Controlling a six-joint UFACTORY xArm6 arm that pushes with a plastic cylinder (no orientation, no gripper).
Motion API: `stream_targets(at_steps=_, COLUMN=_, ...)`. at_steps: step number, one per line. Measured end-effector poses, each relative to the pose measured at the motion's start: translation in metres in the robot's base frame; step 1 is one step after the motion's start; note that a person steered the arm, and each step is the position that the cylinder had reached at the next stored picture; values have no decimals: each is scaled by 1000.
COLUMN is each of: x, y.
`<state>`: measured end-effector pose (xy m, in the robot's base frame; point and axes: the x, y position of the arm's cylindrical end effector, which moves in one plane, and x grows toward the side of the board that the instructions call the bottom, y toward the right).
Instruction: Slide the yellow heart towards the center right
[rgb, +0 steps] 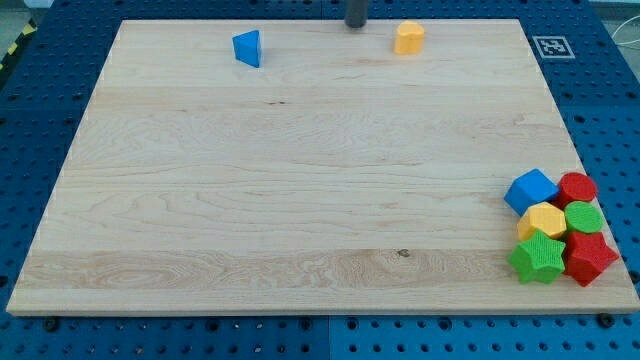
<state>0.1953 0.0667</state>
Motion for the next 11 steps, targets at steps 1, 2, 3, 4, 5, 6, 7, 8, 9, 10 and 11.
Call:
stream_targets(at_steps=1, x=6, y=25)
stream_targets(at_steps=2, x=31, y=44)
stream_targets(at_steps=3, x=56, y=67)
stream_targets(at_steps=4, x=77, y=97)
stream_targets(at_steps=5, x=100, y=120)
stream_targets(at_steps=6, x=121, y=136)
stream_targets(at_steps=7, x=135, y=128)
stream_targets(at_steps=8, x=150, y=111)
stream_targets(at_steps=9, x=168, y=113)
stream_targets(at_steps=10, x=188, y=133)
stream_targets(at_steps=11, x=209, y=140)
